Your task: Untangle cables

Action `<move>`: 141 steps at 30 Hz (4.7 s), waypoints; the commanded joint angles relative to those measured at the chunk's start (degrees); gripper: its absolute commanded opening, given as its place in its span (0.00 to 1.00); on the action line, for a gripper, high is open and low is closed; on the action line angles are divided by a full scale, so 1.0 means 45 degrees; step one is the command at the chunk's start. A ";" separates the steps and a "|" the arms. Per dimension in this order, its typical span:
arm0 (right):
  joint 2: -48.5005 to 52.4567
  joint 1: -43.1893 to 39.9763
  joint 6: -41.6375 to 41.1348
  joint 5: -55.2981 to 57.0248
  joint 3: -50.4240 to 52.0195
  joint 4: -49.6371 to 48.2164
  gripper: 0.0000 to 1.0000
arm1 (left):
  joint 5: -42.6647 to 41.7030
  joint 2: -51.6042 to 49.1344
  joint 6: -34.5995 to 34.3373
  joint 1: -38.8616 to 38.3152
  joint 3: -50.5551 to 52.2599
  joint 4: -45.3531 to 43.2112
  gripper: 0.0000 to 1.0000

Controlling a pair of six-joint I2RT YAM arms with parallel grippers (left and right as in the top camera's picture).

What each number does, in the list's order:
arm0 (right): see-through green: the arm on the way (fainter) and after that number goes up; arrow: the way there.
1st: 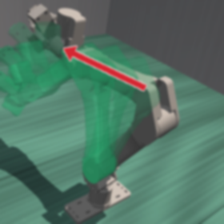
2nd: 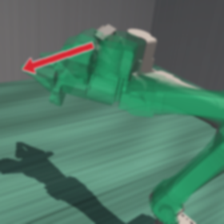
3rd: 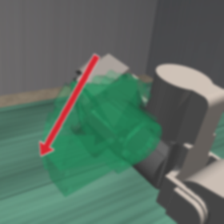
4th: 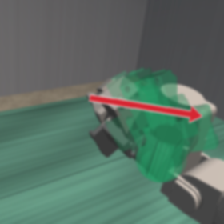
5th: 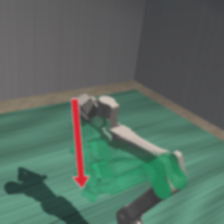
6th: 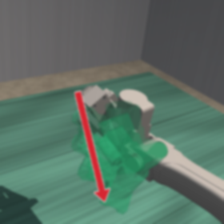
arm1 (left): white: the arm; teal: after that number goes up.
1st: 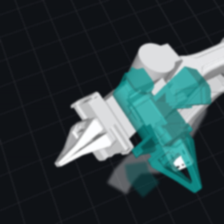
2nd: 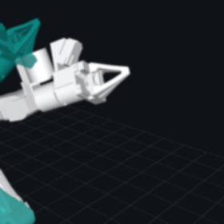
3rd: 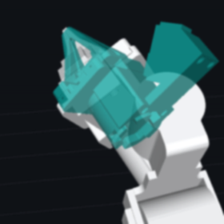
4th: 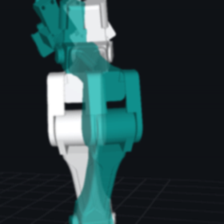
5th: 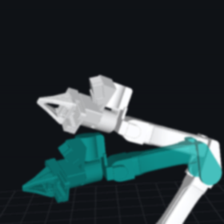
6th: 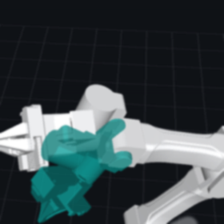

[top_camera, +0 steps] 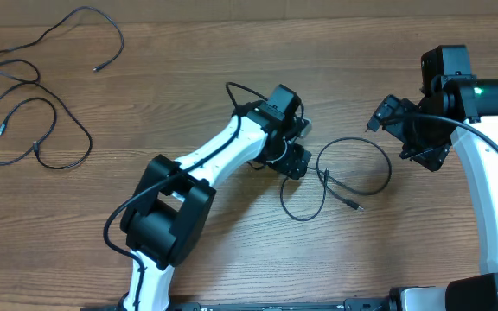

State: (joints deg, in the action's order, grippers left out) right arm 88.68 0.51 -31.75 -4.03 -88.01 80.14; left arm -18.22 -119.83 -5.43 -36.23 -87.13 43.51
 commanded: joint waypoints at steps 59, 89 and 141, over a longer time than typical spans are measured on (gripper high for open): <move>0.0063 0.0024 0.1049 -0.2647 0.0345 -0.1705 1.00 | -0.1384 0.4541 -0.1520 0.1122 -0.6343 0.3609 0.04; 0.0160 0.1195 1.1166 -0.6324 0.0597 -0.5231 1.00 | -0.5013 0.5916 -0.5469 0.3628 -0.6868 0.2030 0.04; 0.1166 0.2472 -0.0860 -1.3129 0.0593 -0.8267 0.04 | 0.0238 0.5416 -0.3764 0.5785 -0.6659 0.7354 0.58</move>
State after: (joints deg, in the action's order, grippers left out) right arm 94.04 10.26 -30.33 -59.16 -85.43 44.05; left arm -3.16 -95.07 -24.64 -10.35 -116.75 77.41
